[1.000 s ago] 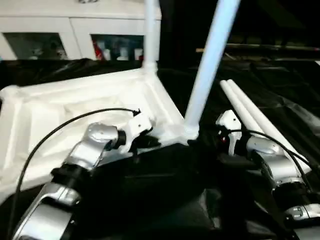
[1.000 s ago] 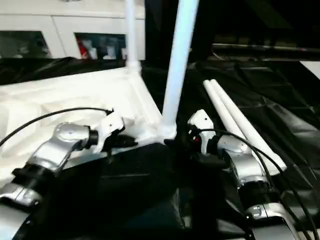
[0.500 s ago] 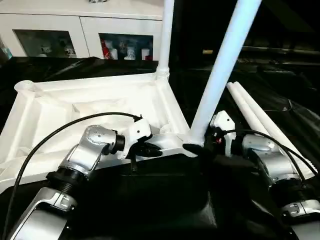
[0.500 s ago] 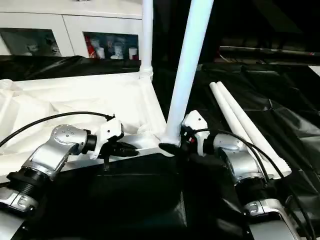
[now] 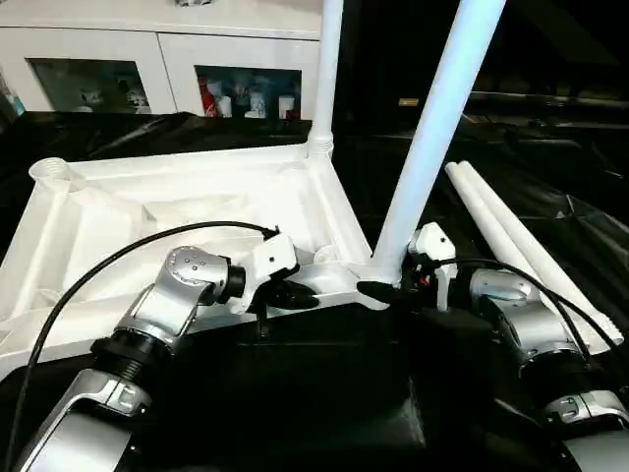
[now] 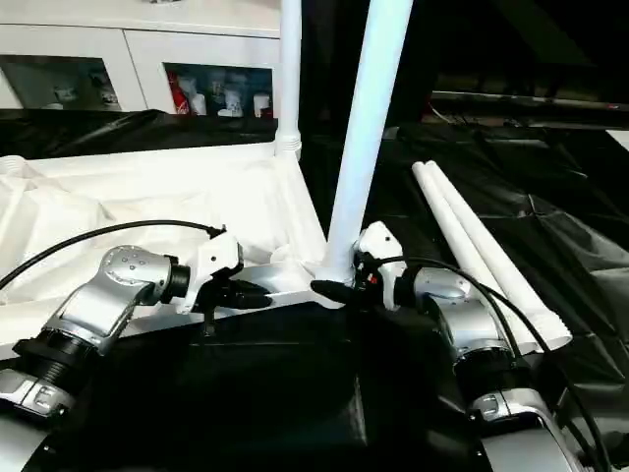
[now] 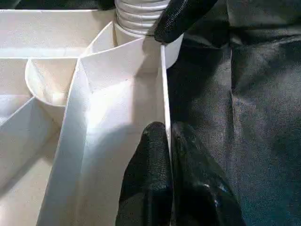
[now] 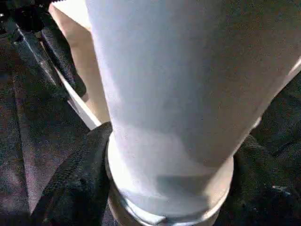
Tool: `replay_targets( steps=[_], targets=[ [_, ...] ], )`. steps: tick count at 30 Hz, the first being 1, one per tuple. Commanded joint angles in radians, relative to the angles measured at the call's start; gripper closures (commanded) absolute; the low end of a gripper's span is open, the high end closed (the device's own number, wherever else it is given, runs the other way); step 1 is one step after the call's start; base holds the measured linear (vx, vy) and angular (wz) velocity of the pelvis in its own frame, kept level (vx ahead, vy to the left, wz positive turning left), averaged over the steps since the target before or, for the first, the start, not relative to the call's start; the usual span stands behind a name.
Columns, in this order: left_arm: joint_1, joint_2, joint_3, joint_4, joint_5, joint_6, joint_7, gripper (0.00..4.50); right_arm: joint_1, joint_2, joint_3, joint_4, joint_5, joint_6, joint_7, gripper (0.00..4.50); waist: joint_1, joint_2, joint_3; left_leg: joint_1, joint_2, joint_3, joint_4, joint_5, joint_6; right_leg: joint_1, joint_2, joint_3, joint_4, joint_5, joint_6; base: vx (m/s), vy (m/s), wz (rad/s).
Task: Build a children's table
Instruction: Rotate leg to tighten
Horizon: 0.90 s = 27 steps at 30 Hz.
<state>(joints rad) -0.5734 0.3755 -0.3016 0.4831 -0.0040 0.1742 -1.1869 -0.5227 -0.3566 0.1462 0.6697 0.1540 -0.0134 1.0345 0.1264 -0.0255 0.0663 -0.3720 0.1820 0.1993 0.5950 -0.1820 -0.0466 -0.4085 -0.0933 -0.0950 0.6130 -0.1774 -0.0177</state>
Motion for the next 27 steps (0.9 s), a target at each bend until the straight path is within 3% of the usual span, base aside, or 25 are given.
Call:
replay_targets(
  steps=[1,4,7,9,10,11,12,13,14,15,16,17,19,21,27],
  targets=[
    [0.008,-0.017,0.004,-0.041,-0.033,-0.017,-0.013,4.5,-0.003,0.007,-0.011,0.006,-0.006,0.002,-0.016,1.74,0.0,-0.007,-0.078,0.012,0.056,-0.023,-0.062,-0.121,0.069,0.057,-0.074,0.059,-0.06,-0.171,-0.229,0.0,0.0,0.0],
    [-0.003,-0.044,0.015,0.006,-0.01,-0.032,0.063,4.5,0.007,0.045,-0.038,0.046,-0.02,0.008,-0.147,1.76,-0.008,-0.005,-0.077,0.013,0.057,-0.024,-0.065,-0.137,0.056,0.054,-0.073,0.06,-0.063,-0.175,-0.231,0.0,0.0,0.0],
    [-0.031,-0.097,0.034,0.092,0.037,-0.035,0.232,4.5,0.008,0.105,-0.085,0.129,-0.035,0.014,-0.362,1.76,-0.018,-0.004,-0.071,0.021,0.054,-0.026,-0.07,-0.203,0.02,0.053,-0.076,0.059,-0.082,-0.288,-0.206,0.0,0.0,0.0],
    [-0.042,-0.131,0.043,0.125,0.052,-0.019,0.313,4.5,0.001,0.137,-0.106,0.169,-0.041,0.016,-0.476,1.76,-0.022,0.005,-0.068,0.026,0.055,-0.029,-0.074,-0.244,-0.004,0.051,-0.078,0.059,-0.091,-0.357,-0.187,0.0,0.0,0.0],
    [-0.044,-0.14,0.046,0.132,0.055,-0.012,0.334,4.5,-0.003,0.146,-0.112,0.18,-0.043,0.019,-0.51,1.76,-0.025,0.0,-0.068,0.027,0.052,-0.03,-0.075,-0.266,-0.009,0.051,-0.077,0.057,-0.096,-0.395,-0.171,0.0,0.0,0.0],
    [-0.064,-0.215,0.06,0.177,0.073,0.034,0.486,4.5,-0.037,0.201,-0.146,0.249,-0.052,0.038,-0.721,1.76,-0.03,0.007,-0.065,0.03,0.053,-0.03,-0.078,-0.281,-0.02,0.043,-0.074,0.06,-0.099,-0.416,-0.164,0.0,0.0,0.0],
    [-0.07,-0.234,0.064,0.187,0.075,0.046,0.521,4.5,-0.047,0.213,-0.153,0.265,-0.053,0.045,-0.767,1.76,-0.032,0.005,-0.063,0.035,0.051,-0.031,-0.078,-0.298,-0.026,0.041,-0.075,0.058,-0.102,-0.446,-0.16,0.0,0.0,0.0],
    [-0.07,-0.234,0.064,0.187,0.075,0.046,0.521,4.5,-0.047,0.213,-0.153,0.265,-0.053,0.045,-0.767,1.76,-0.033,0.003,-0.063,0.038,0.048,-0.032,-0.077,-0.318,-0.026,0.041,-0.074,0.055,-0.107,-0.484,-0.151,0.0,0.0,0.0],
    [-0.084,-0.287,0.066,0.21,0.081,0.072,0.594,4.5,-0.082,0.246,-0.16,0.306,-0.06,0.059,-0.863,1.76,-0.034,0.004,-0.064,0.042,0.044,-0.032,-0.072,-0.336,-0.015,0.038,-0.078,0.054,-0.117,-0.542,-0.128,0.0,0.0,0.0],
    [-0.088,-0.304,0.063,0.218,0.086,0.075,0.608,4.5,-0.094,0.257,-0.156,0.317,-0.069,0.057,-0.881,1.76,-0.034,0.004,-0.064,0.042,0.044,-0.032,-0.072,-0.336,-0.015,0.038,-0.078,0.054,-0.117,-0.542,-0.128,0.0,0.0,0.0],
    [-0.091,-0.317,0.048,0.223,0.098,0.075,0.607,4.5,-0.108,0.27,-0.141,0.323,-0.085,0.047,-0.883,1.76,-0.035,0.006,-0.062,0.046,0.042,-0.035,-0.071,-0.369,-0.007,0.034,-0.079,0.048,-0.128,-0.599,-0.099,0.0,0.0,0.0],
    [-0.093,-0.316,0.032,0.228,0.115,0.066,0.596,4.5,-0.118,0.278,-0.128,0.325,-0.097,0.034,-0.867,1.76,-0.036,0.004,-0.063,0.039,0.041,-0.038,-0.074,-0.371,-0.001,0.041,-0.08,0.045,-0.131,-0.609,-0.081,0.0,0.0,0.0],
    [-0.094,-0.316,0.03,0.232,0.12,0.062,0.595,4.5,-0.121,0.28,-0.126,0.328,-0.099,0.03,-0.866,1.76,-0.035,0.006,-0.067,0.037,0.043,-0.04,-0.078,-0.363,0.003,0.043,-0.08,0.045,-0.13,-0.593,-0.075,0.0,0.0,0.0],
    [-0.096,-0.295,0.035,0.23,0.119,0.044,0.565,4.5,-0.122,0.286,-0.139,0.312,-0.068,-0.008,-0.783,1.21,-0.034,0.003,-0.071,0.03,0.047,-0.039,-0.083,-0.321,0.017,0.05,-0.08,0.048,-0.122,-0.515,-0.088,0.0,0.0,0.0],
    [-0.091,-0.24,0.033,0.221,0.12,0.005,0.507,4.5,-0.13,0.25,-0.146,0.281,-0.055,-0.046,-0.7,0.72,-0.042,-0.003,-0.073,0.015,0.049,-0.039,-0.086,-0.275,0.03,0.058,-0.081,0.049,-0.11,-0.448,-0.117,0.0,0.0,0.0]
  ],
)
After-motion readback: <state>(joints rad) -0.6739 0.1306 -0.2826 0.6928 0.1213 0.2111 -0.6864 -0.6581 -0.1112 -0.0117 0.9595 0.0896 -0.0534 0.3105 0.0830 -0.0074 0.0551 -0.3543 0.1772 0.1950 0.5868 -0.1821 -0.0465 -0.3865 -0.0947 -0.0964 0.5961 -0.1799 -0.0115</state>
